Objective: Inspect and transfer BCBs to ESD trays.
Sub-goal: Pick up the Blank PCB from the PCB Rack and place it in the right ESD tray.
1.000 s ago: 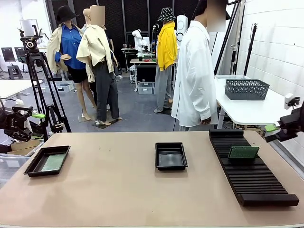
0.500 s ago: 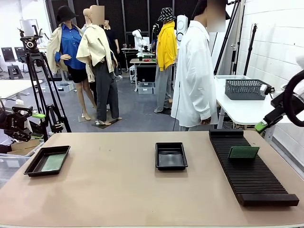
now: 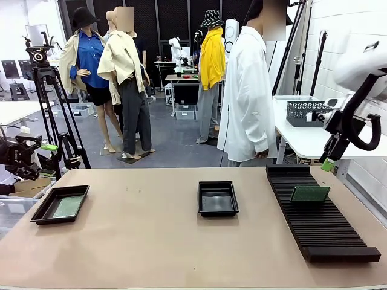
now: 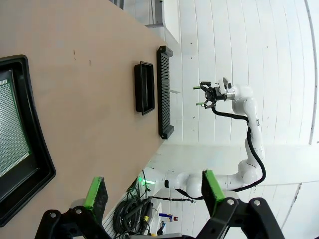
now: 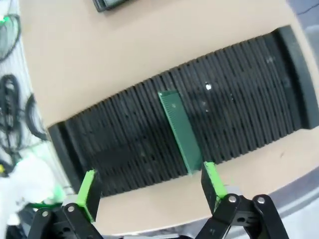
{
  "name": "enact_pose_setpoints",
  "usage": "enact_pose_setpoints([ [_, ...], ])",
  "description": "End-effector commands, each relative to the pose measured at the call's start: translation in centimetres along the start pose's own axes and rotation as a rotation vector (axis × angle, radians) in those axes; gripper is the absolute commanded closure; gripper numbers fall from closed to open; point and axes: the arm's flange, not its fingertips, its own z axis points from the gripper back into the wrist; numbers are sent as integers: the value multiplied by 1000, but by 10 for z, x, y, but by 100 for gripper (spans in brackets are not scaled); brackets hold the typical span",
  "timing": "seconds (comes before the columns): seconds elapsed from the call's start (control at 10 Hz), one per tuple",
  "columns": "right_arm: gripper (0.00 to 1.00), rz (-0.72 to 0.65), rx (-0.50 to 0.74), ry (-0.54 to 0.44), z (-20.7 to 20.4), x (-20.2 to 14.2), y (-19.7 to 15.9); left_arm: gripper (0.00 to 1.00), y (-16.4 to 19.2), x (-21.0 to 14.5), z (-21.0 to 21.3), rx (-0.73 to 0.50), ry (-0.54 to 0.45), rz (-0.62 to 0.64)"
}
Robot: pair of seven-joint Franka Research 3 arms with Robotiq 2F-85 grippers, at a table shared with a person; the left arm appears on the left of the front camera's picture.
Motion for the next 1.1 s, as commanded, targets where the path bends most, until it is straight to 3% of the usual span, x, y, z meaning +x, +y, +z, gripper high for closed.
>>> enact_pose_setpoints([
  [0.0, 0, 147, -104, 62, -20, -2, 8, 0, -2, -1, 1, 0, -5, 0],
  [0.4, 0, 326, -283, 156, -45, 8, 19, 0, -2, -1, 1, 0, -5, 0],
  [0.7, 0, 361, -306, 172, -51, 7, 15, 0, -2, -1, 1, 0, -5, 0],
  [1.0, 0, 346, -246, 179, -51, 10, 11, 0, -2, -1, 1, 0, -5, 0],
])
